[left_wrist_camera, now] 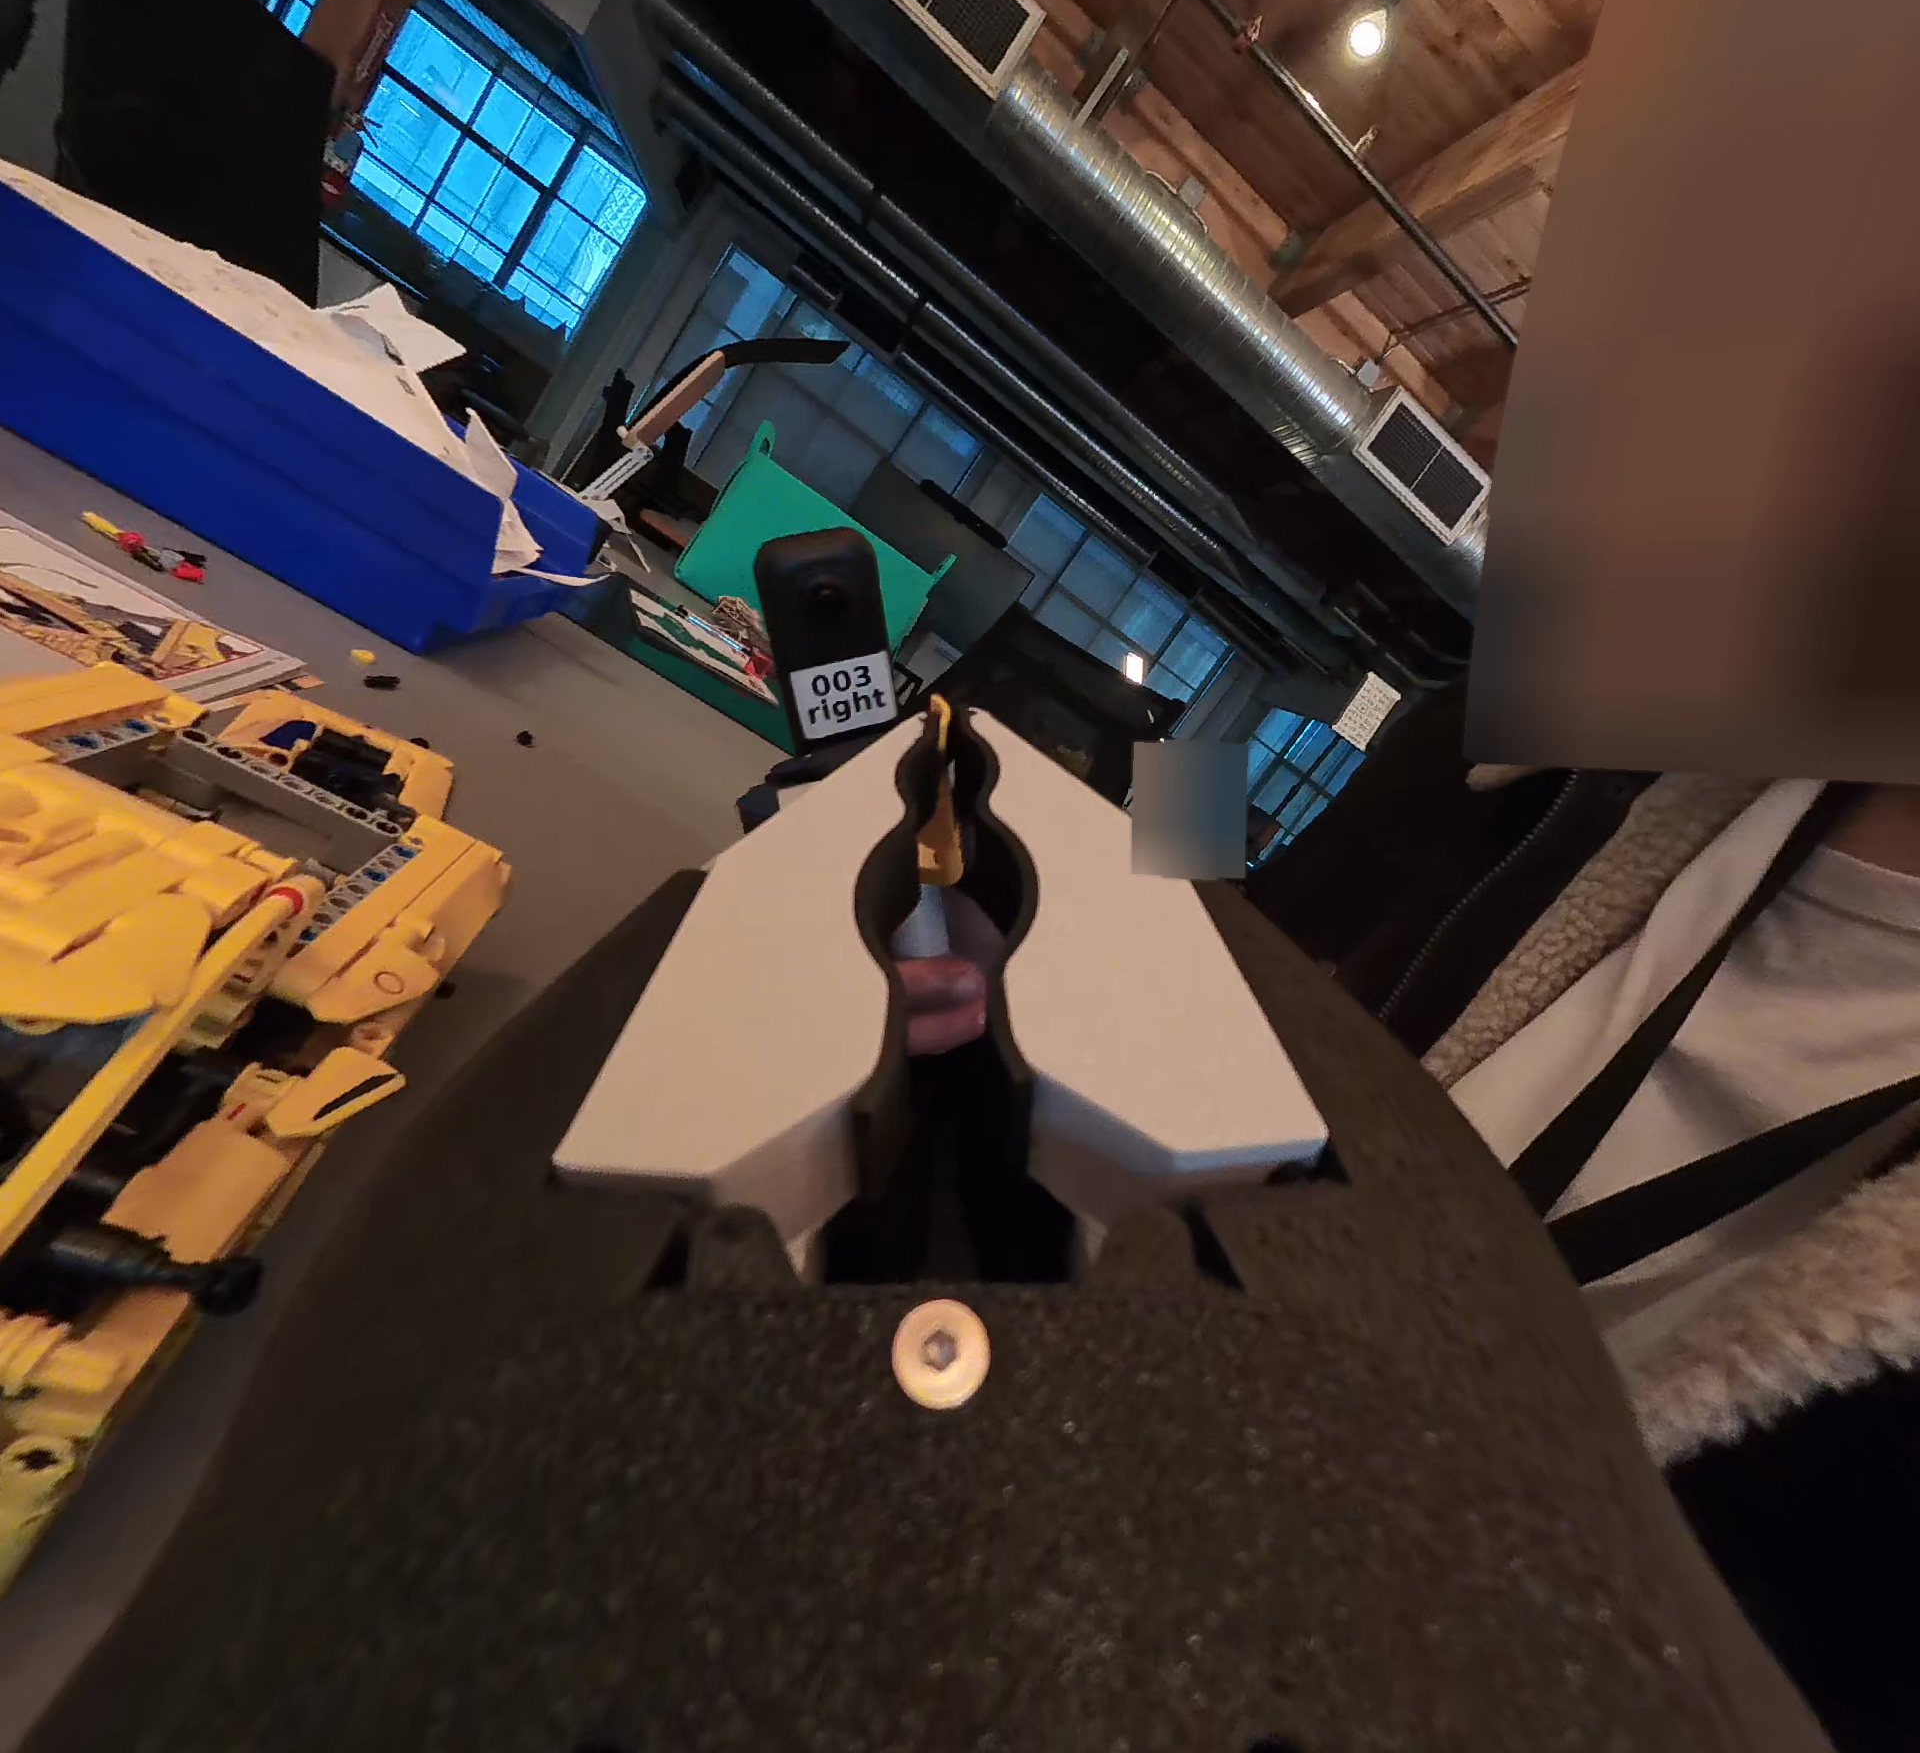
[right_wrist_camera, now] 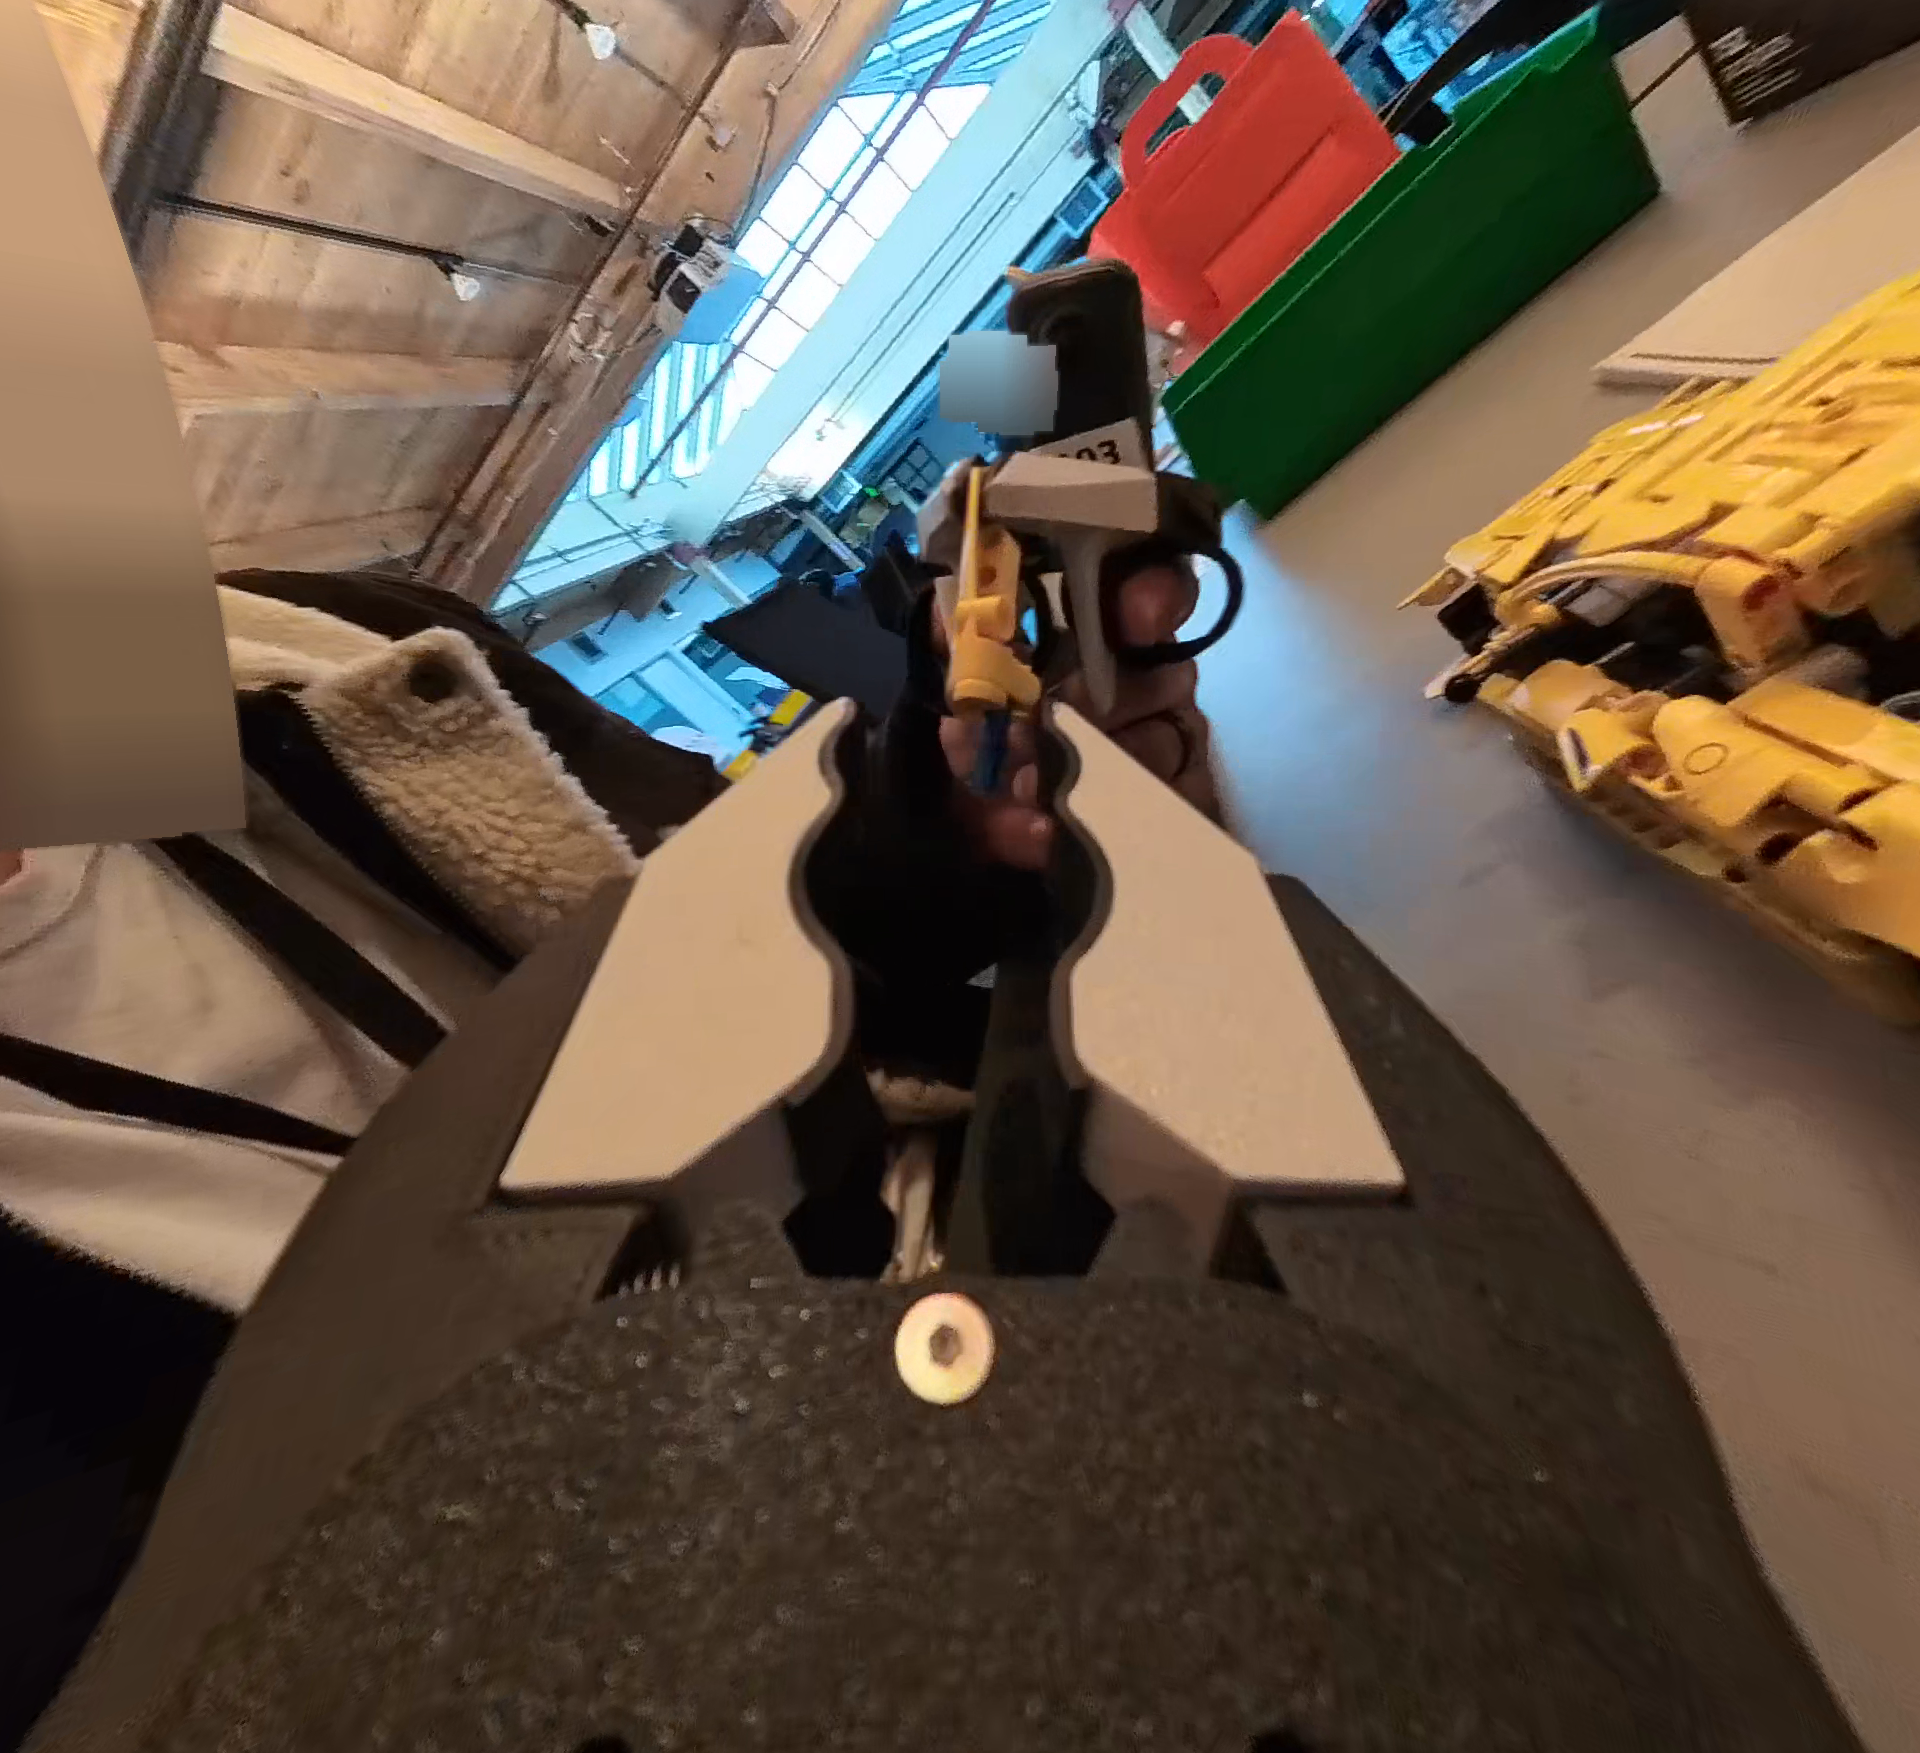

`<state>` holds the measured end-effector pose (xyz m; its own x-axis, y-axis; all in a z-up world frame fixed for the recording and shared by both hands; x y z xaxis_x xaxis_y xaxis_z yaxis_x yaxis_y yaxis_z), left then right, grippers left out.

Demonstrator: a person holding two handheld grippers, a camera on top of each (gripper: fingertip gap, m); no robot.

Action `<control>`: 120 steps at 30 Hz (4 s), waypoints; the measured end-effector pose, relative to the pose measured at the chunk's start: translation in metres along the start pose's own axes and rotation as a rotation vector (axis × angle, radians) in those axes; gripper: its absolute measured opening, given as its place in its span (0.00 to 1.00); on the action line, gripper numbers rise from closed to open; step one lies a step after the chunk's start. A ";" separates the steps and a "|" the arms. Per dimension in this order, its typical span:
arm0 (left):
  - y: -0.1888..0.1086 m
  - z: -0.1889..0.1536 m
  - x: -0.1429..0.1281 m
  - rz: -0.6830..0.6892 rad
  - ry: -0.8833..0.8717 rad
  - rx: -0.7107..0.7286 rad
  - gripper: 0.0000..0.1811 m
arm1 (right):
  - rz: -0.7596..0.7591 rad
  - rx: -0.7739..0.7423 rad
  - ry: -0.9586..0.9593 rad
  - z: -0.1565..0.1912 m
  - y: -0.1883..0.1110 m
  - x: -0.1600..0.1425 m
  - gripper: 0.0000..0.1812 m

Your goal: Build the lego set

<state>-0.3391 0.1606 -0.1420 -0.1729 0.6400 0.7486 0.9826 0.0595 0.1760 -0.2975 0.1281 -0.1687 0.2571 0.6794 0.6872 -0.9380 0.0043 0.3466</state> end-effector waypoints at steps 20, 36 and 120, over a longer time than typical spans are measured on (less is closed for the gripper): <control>0.010 0.002 -0.018 0.099 0.075 0.057 0.01 | -0.027 -0.097 -0.050 -0.009 -0.009 0.006 0.06; 0.010 -0.002 -0.021 0.124 0.027 0.007 0.01 | -0.039 -0.021 0.003 -0.003 -0.008 0.006 0.04; -0.026 0.001 -0.021 0.304 -0.106 -0.149 0.05 | 0.298 -0.172 -0.418 -0.003 0.015 -0.025 0.09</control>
<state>-0.3615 0.1468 -0.1630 0.1420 0.6876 0.7120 0.9659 -0.2535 0.0522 -0.3187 0.1138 -0.1827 0.0112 0.3199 0.9474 -0.9999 -0.0002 0.0119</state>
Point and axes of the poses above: each gripper's, where its closed fingertips meet, y out along the fingers, x out of its top, z = x × y across the jaws, the point moved 2 cm from there along -y, back along the fingers, and after that the axes turned 15 degrees about x, right-handed, at the moved point
